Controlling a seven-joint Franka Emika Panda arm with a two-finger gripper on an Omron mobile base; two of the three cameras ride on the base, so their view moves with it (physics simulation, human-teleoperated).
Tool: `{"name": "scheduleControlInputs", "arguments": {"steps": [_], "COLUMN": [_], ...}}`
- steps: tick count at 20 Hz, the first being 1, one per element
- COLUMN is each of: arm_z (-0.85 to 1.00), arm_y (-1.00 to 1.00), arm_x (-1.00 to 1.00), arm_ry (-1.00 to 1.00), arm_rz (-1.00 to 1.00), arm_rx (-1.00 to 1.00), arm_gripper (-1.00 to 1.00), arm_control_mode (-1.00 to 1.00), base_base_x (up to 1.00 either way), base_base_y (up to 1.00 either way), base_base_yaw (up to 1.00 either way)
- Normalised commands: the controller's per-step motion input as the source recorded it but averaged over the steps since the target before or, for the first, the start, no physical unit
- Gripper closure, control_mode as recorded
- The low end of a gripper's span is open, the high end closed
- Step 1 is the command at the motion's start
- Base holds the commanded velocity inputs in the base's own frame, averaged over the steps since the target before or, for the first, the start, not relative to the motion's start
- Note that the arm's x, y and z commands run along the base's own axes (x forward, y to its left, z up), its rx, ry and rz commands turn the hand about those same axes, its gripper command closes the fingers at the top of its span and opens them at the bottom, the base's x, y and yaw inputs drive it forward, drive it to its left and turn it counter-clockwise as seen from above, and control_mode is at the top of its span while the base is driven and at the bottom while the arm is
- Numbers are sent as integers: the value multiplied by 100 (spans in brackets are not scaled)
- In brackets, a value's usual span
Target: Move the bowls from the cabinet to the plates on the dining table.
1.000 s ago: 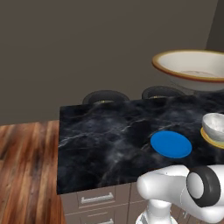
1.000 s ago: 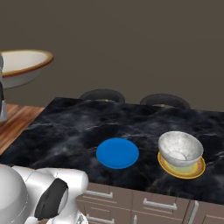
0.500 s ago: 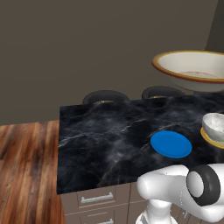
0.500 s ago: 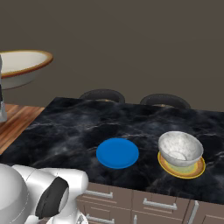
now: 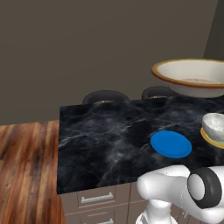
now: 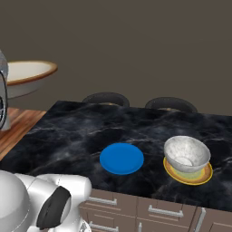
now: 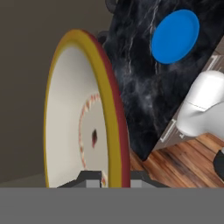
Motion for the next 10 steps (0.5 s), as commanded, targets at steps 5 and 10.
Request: {"name": "scheduleControlInputs", "arguments": {"steps": [5,10], "arm_z": [-29,-50], "arm_y": [1,1], "arm_x": [-1,-1], "arm_ry": [4,8], "arm_rz": [0,-3], "arm_rx": [-3,-7], "arm_gripper": [100,100], "arm_control_mode": [-100,-100], "base_base_x": [0,0], "base_base_y": [0,0], "base_base_yaw": [0,0]}}
